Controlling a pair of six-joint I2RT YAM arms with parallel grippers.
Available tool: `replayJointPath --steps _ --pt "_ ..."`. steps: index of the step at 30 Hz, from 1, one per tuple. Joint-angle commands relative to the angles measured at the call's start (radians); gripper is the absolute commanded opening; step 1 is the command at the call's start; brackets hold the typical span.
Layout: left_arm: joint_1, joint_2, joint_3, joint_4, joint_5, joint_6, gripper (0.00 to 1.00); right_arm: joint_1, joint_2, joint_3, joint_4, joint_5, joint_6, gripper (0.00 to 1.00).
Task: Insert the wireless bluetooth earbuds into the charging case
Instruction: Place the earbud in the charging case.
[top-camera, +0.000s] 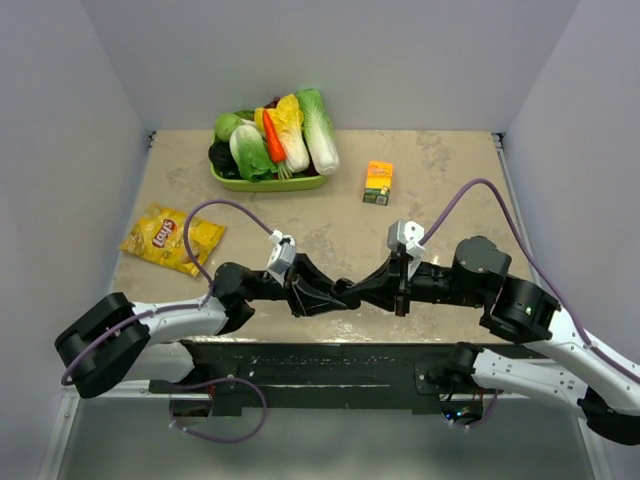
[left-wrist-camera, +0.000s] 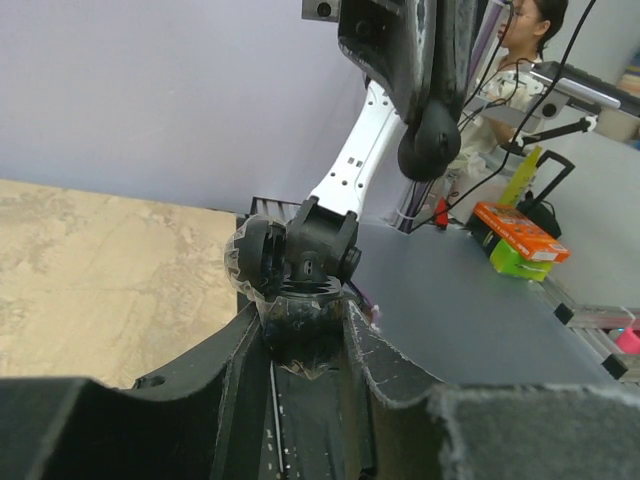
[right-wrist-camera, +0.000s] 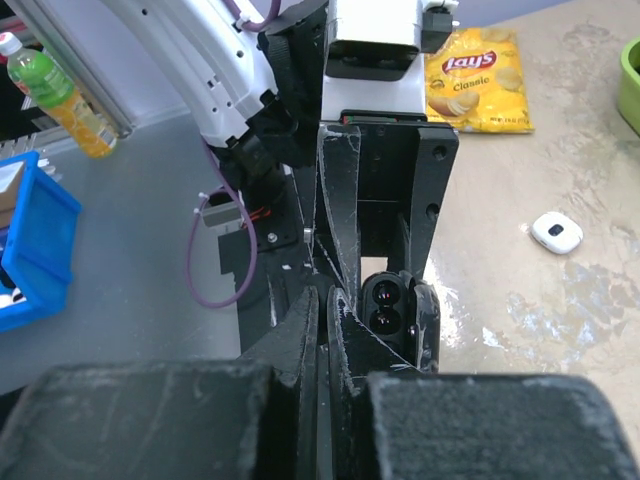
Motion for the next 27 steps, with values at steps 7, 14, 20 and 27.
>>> replayJointPath --steps 7,14,20,27 --pt "0.004 0.025 0.060 0.428 0.038 -0.102 0.00 0.014 0.040 0.002 0.010 0.031 -0.013 0.00" --pt "0.004 0.024 0.062 0.453 0.036 -0.111 0.00 0.020 0.063 -0.010 0.002 0.081 -0.011 0.00" --pt "0.004 0.013 0.065 0.461 0.033 -0.113 0.00 0.028 0.062 -0.016 -0.011 0.124 -0.014 0.00" --pt "0.004 0.005 0.072 0.456 0.036 -0.107 0.00 0.037 0.065 -0.027 -0.014 0.164 -0.016 0.00"
